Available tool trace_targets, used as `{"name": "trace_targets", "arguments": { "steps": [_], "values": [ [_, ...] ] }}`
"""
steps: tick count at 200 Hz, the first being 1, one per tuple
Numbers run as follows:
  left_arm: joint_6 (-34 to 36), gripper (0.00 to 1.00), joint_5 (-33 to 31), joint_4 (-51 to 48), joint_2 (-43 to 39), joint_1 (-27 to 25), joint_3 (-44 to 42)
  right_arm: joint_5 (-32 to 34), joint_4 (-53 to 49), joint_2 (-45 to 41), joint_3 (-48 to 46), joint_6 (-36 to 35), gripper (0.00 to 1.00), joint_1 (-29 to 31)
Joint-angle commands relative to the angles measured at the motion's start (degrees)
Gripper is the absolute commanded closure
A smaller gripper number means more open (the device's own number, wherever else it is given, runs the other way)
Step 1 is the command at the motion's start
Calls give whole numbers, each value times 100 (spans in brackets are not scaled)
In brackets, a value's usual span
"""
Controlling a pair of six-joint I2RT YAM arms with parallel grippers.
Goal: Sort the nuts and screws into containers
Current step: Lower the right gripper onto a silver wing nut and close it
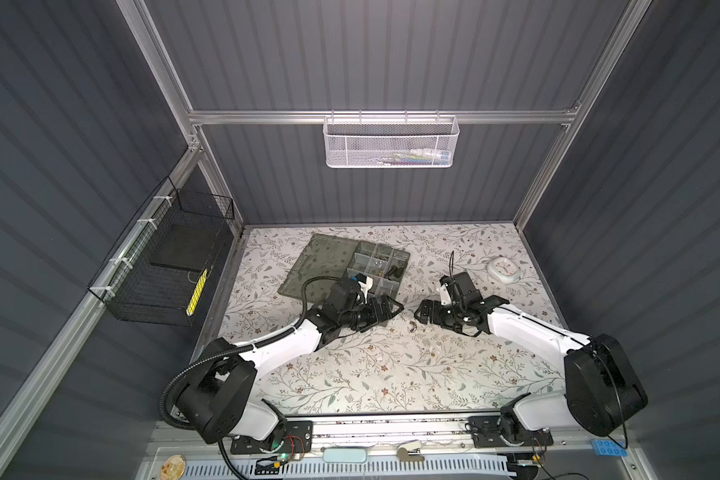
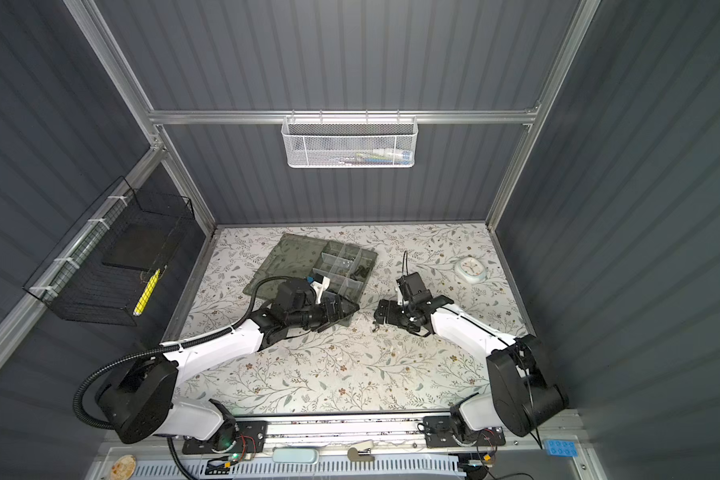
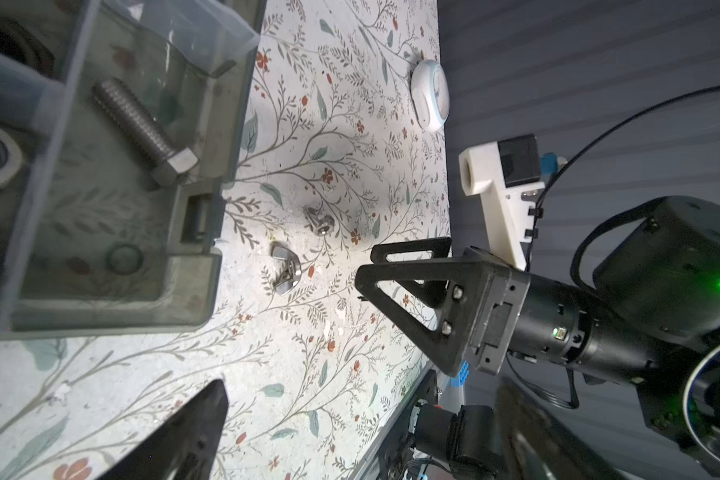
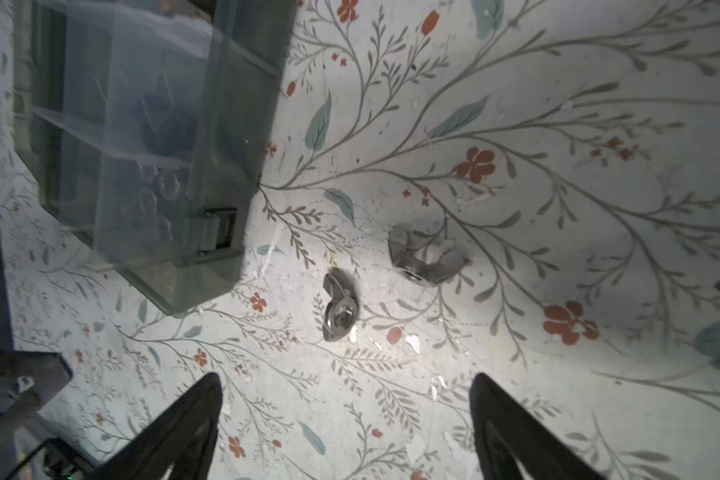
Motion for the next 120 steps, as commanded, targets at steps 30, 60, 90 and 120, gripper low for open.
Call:
{"name": "trace_targets", "arguments": {
  "steps": [30,60,90,120],
  "values": [
    [-201,0,-141,451,28,-71,-113,452,-272,477,167,-76,29,275],
    [-147,0,-150,357,16,-78,-77,566,-353,724,337,-114,36,395],
    [-131,0,-173,321,23,-78,-92,594,-345,934,473,-138,41,490],
    [-141,0,-176,328,52,-78,-83,592,-380,1204,705,-170,47,560]
  ]
}}
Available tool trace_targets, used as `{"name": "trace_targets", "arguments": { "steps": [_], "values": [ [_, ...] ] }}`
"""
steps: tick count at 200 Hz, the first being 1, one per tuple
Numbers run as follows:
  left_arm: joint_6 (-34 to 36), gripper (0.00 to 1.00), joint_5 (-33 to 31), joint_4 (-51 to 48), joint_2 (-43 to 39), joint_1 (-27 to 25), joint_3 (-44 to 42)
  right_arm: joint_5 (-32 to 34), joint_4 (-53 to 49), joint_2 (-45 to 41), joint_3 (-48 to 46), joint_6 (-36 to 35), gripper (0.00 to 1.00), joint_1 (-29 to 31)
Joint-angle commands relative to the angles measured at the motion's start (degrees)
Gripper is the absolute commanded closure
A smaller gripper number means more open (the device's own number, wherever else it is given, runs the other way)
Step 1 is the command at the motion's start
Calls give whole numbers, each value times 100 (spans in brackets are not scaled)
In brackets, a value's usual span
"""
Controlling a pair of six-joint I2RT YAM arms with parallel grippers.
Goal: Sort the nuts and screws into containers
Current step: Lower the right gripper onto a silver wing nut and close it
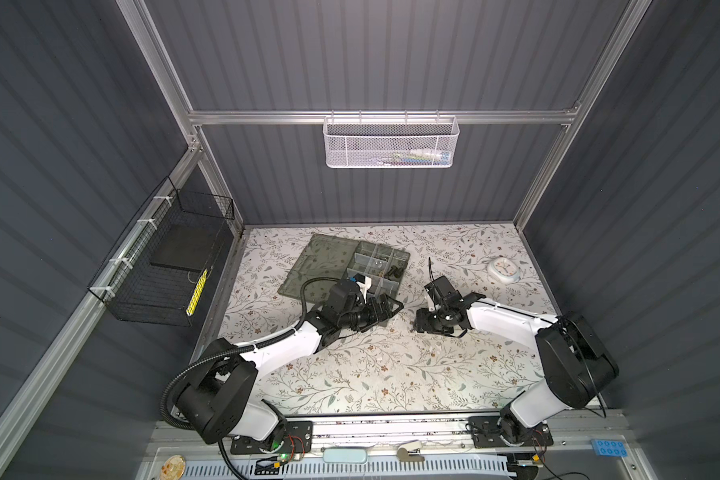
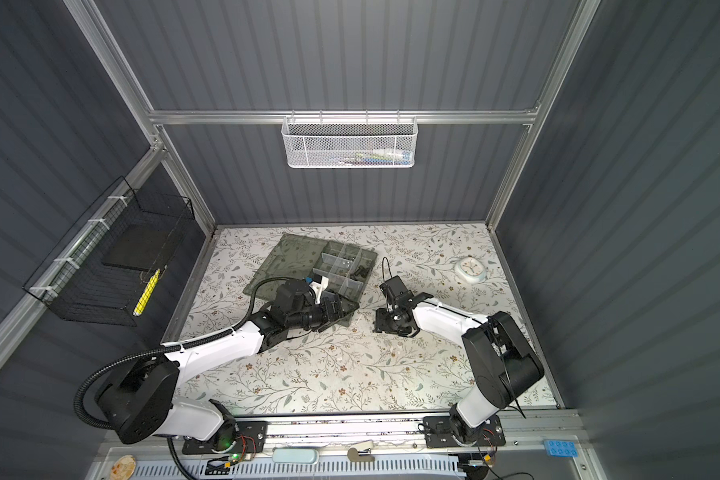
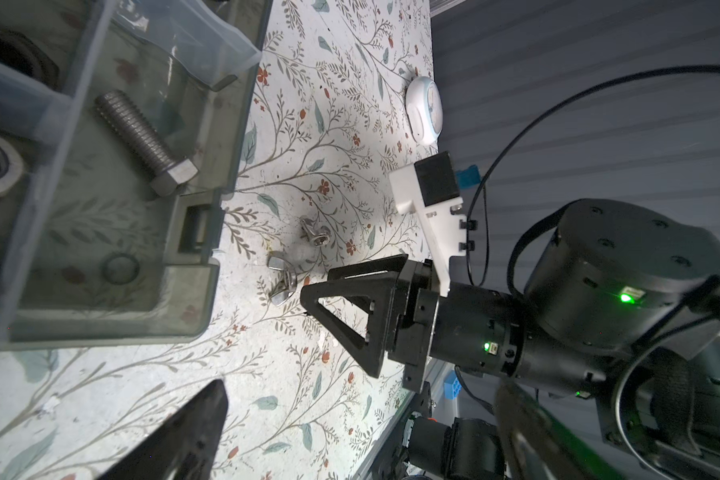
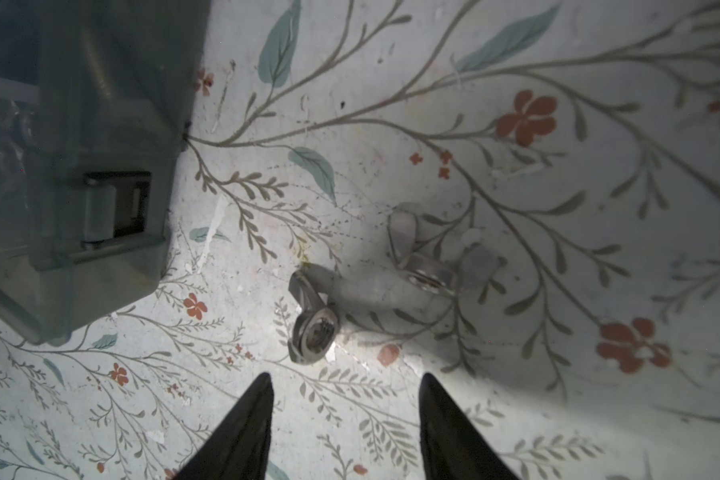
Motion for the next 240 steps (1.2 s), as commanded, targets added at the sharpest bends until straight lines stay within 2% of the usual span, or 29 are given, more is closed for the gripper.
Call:
{"name": "trace_targets", "arguments": {
  "steps": [1,94,240],
  "values": [
    [7,0,-45,33,51,-34,-2,118,-113,177,232,-59,47,79],
    [39,0,-119,-47,-23,-34,-39,369,-467,748,736,-141,71,168],
    [75,0,-128,-152,36,-34,62,446,-514,904,651,-180,88,244]
  ]
}}
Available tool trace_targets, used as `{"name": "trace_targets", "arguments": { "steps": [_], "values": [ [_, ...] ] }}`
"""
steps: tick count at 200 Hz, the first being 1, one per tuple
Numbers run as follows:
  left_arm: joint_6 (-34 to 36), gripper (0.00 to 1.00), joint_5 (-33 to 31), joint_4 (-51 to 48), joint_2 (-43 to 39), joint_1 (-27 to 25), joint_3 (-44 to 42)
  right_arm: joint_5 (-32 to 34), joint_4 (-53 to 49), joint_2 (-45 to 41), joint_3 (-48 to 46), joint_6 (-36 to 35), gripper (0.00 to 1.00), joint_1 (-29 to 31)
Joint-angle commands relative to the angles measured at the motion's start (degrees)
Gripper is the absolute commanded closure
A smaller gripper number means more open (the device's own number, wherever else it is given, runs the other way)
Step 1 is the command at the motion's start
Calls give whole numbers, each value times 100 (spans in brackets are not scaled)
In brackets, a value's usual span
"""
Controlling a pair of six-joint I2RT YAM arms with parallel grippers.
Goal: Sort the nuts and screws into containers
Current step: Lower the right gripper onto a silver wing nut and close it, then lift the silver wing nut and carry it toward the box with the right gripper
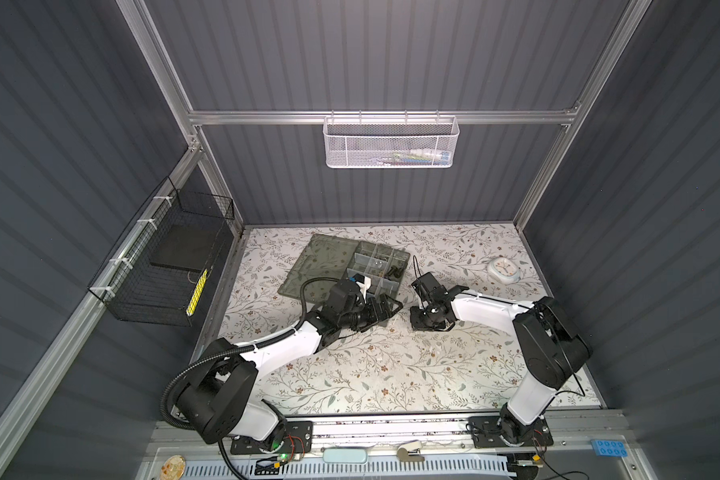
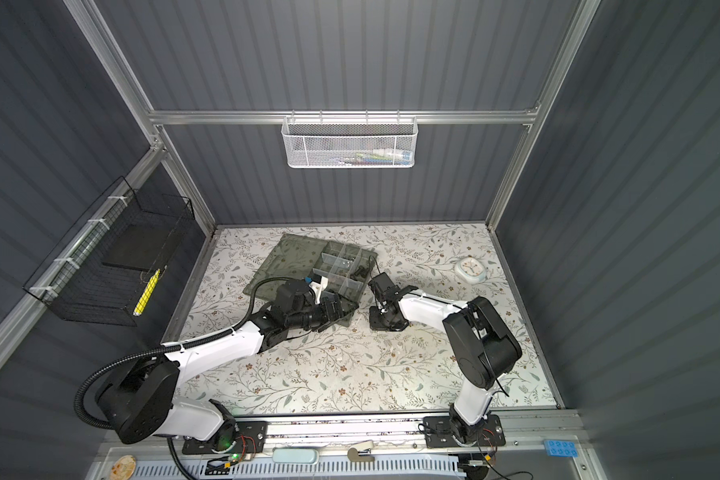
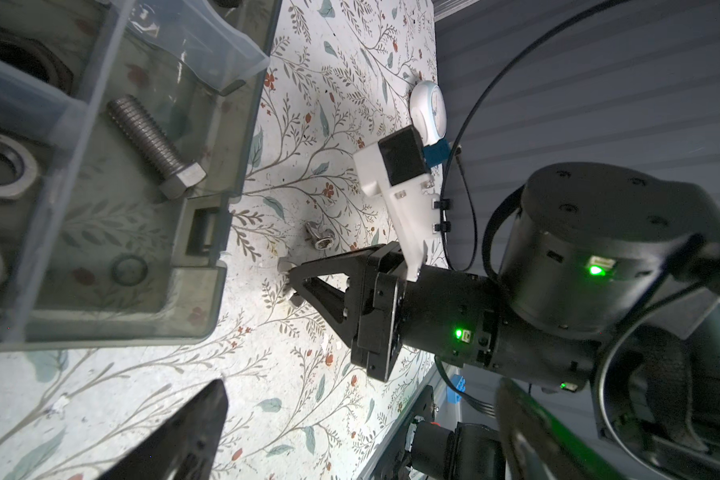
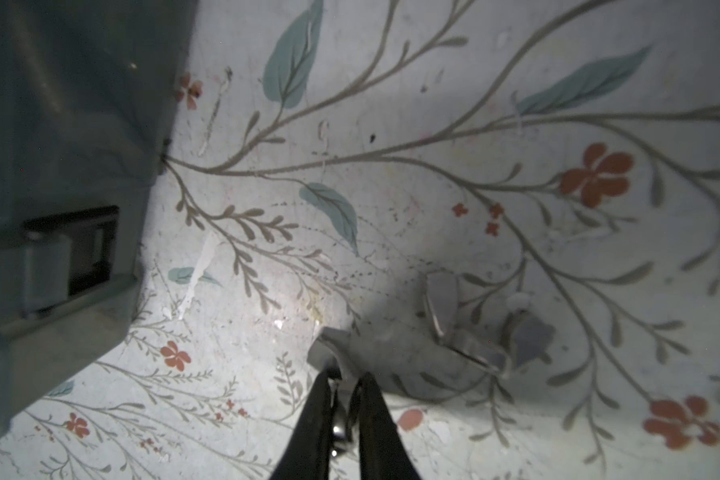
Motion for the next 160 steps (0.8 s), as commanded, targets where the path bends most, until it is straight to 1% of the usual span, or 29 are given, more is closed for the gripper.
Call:
{"name": "trace_targets", "arguments": {
  "steps": [1,27,51,60,65,91,95,132,148,160],
  "values": [
    [71,0,-62,-104,33,-34,61,95,-210,116,-24,-41,88,29],
    [85,0,-62,-154,49,-27,124,-45,-140,-11,-69,3,94,6],
    [122,0,-82,-224,50,-32,173,-434,88,-200,-170,123,98,-115],
    [139,0,-88,-252,55,-33,200,-671,120,-280,-233,199,99,-203],
    [151,0,-89,-265,48,-34,217,-813,340,-317,-273,250,99,-274],
    [186,0,-108,-363,34,-34,299,-1519,831,-527,-564,538,100,-637],
    [202,0,-109,-378,36,-34,306,-1793,917,-553,-609,582,100,-692],
    [485,0,-161,-774,-3,-34,555,-2964,1914,-718,-1036,1186,100,-1222],
    [601,0,-166,-923,13,-33,682,-3368,2362,-742,-1152,1461,100,-1404],
    [637,0,-159,-962,46,-23,759,-3543,2608,-755,-1184,1609,100,-1494]
  ]
}}
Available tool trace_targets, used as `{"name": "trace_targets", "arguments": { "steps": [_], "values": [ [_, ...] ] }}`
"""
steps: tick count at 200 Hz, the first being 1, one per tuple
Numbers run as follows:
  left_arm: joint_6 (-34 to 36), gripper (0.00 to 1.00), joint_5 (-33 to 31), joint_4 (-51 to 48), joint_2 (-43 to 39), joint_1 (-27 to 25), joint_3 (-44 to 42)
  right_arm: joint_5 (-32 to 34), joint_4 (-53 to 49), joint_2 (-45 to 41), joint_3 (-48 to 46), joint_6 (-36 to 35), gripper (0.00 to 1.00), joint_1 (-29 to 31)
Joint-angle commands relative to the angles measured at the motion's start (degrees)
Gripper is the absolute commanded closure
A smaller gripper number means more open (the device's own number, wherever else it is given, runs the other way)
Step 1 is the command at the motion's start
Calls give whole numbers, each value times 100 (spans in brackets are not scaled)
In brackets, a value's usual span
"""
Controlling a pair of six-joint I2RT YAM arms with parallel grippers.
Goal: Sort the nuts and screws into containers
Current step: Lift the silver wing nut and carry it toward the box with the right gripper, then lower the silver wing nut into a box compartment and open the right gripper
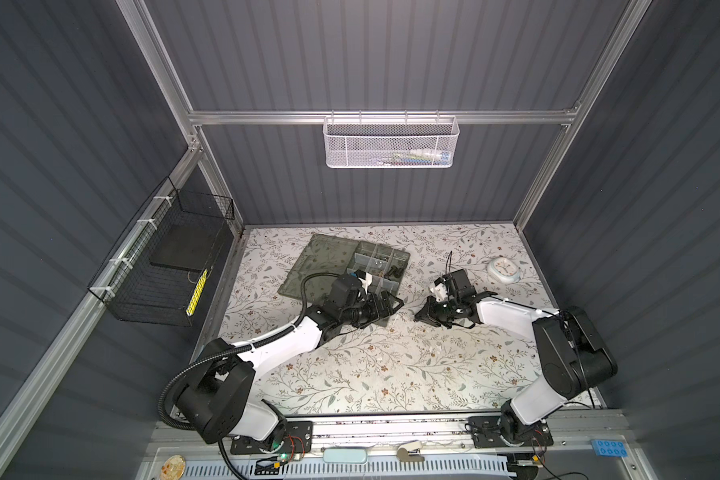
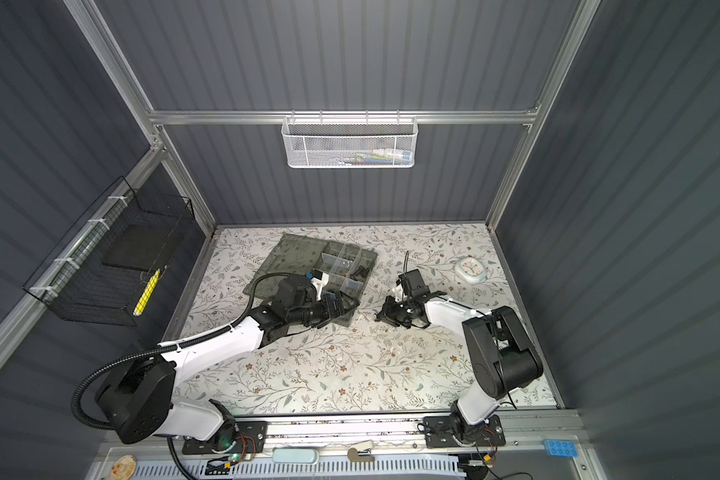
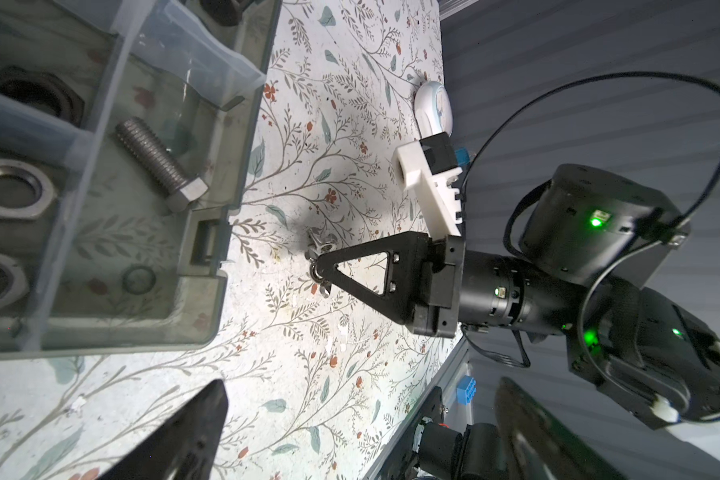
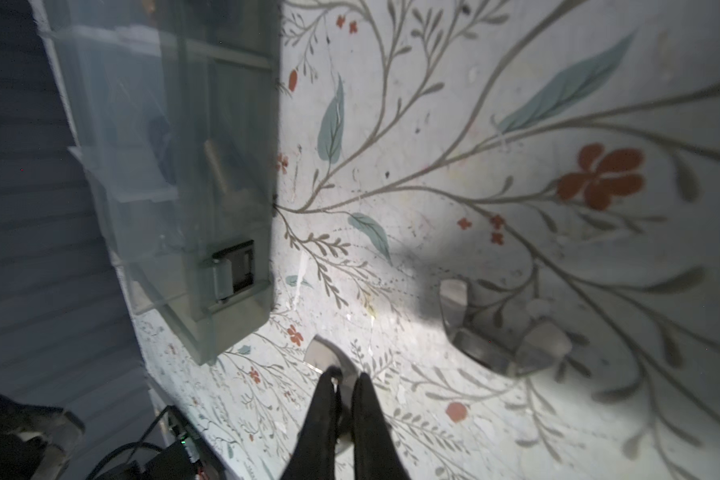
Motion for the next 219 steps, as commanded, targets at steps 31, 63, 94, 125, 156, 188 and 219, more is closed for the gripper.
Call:
{"name": "trace_targets", "arguments": {
  "steps": [31,63,94,125,156,188,219],
  "values": [
    [327,0,-56,-347,149,-25,453,-1204,1310,-67,-15,859,100,-297],
    [387,0,-50,-413,253,5,629,-1309,1616,5,286,1173,100,-371],
    [354,0,97,-379,296,172,708,-1329,1761,161,771,1383,100,-395],
    [330,0,282,-320,360,447,747,-1457,2468,529,1143,1969,100,-421],
    [168,0,579,-123,446,801,775,-1483,2987,1027,1604,2408,100,-421],
    [221,0,746,-173,621,1040,999,-1423,3054,1583,2190,2549,100,-421],
    [220,0,945,-158,924,1224,1256,-1486,3111,2198,2877,2742,100,-421]
  ]
}}
